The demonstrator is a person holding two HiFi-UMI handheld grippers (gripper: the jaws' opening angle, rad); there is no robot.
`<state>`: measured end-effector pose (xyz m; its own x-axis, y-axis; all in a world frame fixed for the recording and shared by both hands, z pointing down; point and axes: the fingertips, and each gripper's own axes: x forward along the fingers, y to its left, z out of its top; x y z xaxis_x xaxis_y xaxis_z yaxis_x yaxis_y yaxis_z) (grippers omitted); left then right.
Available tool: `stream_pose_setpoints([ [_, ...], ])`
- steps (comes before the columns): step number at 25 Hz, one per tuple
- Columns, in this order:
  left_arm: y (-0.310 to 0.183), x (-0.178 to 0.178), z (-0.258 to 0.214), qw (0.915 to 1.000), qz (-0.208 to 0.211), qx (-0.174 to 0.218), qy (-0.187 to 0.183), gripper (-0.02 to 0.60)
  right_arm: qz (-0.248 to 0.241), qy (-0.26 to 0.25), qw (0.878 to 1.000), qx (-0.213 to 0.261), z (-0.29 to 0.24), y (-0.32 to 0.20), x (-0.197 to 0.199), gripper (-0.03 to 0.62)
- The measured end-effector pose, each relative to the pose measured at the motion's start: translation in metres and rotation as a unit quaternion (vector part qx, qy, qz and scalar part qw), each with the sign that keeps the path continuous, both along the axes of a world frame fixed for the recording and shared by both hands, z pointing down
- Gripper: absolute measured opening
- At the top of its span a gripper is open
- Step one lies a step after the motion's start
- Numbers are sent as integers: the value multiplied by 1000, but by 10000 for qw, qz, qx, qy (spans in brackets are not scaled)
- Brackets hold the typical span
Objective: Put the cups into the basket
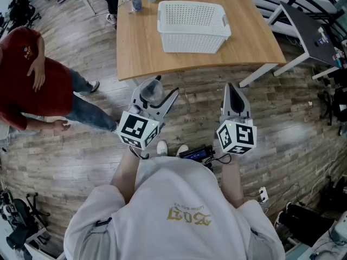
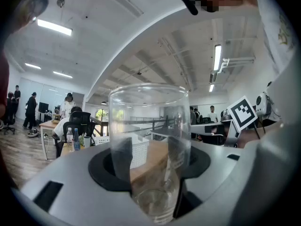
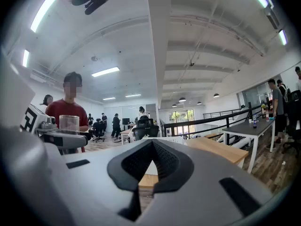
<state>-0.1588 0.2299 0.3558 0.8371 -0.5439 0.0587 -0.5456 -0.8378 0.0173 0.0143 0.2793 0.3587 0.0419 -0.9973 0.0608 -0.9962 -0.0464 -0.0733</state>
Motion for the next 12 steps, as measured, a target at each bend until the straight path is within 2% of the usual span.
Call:
stream_pose_setpoints([
  [12,30,19,-4,9999,-112,-23,115,264,-239,-73,9997,-59,10,27,5,11],
])
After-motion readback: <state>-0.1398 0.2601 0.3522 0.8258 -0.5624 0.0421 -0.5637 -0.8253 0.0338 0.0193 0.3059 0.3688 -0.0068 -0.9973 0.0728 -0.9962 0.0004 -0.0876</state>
